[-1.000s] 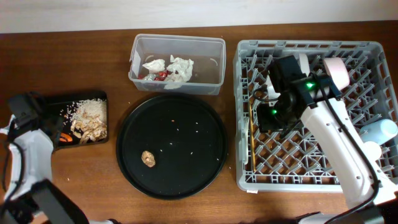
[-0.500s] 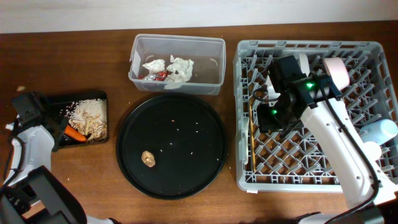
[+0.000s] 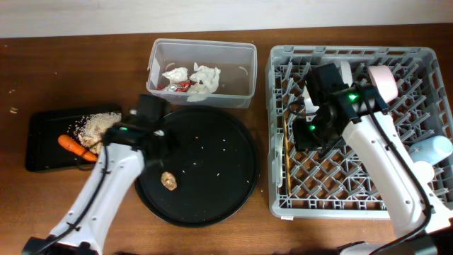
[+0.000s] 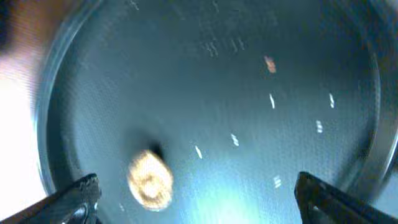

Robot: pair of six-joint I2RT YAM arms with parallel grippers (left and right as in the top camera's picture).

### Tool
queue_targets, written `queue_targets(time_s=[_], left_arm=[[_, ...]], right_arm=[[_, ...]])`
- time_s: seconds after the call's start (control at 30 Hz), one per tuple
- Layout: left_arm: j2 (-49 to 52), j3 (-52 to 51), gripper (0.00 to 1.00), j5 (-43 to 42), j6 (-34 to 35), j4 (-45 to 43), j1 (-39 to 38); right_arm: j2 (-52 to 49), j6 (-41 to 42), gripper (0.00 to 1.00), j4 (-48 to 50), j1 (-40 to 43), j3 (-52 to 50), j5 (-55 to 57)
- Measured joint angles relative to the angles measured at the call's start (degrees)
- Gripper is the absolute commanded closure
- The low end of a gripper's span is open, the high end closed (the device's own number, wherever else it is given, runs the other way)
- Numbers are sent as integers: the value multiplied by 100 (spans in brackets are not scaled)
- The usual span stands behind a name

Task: Sort waste into correct bins and load items into the dishwasher rack
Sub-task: 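Grasp the brown mushroom from the round tray with the left gripper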

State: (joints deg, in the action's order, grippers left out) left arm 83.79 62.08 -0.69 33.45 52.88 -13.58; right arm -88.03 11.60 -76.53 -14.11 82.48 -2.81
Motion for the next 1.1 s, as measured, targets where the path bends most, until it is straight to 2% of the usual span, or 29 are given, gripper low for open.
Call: queue_targets(time_s=[0.07, 0.13, 0.37, 0.4, 0.57, 0.6, 0.67, 0.73, 0.83, 0.9, 1.0, 1.1], left_arm=[[11, -4, 1, -63, 400, 153, -404], [131, -46, 1, -90, 627, 166, -442], [1329, -511, 1, -42, 761, 190, -442], [1449, -516, 6, -39, 761, 190, -442], [1668, -542, 55, 83, 800, -20, -468], [1670, -542, 70, 136, 798, -74, -468], [1672, -542, 72, 345, 804, -129, -468], [1672, -542, 88, 796, 800, -133, -468], [1672, -540, 97, 1200, 800, -144, -468], [1674, -376, 99, 1331, 728, -31, -466], [1659, 118, 100, 1386, 643, 415, -358], [1220, 444, 100, 1421, 470, 520, 164]], right_arm=[[0, -2, 46, 2, 0, 0, 0], [0, 2, 46, -4, 0, 0, 0], [0, 0, 46, -46, 0, 0, 0], [0, 0, 46, -46, 0, 0, 0], [0, -2, 46, -68, 0, 0, 0], [0, -2, 46, -81, 0, 0, 0], [0, 0, 46, -83, 0, 0, 0], [0, 2, 46, -85, 0, 0, 0], [0, 2, 47, -92, 0, 0, 0], [0, 0, 47, -116, 0, 0, 0], [0, 2, 47, -127, 0, 0, 0], [0, 2, 47, -127, 0, 0, 0]])
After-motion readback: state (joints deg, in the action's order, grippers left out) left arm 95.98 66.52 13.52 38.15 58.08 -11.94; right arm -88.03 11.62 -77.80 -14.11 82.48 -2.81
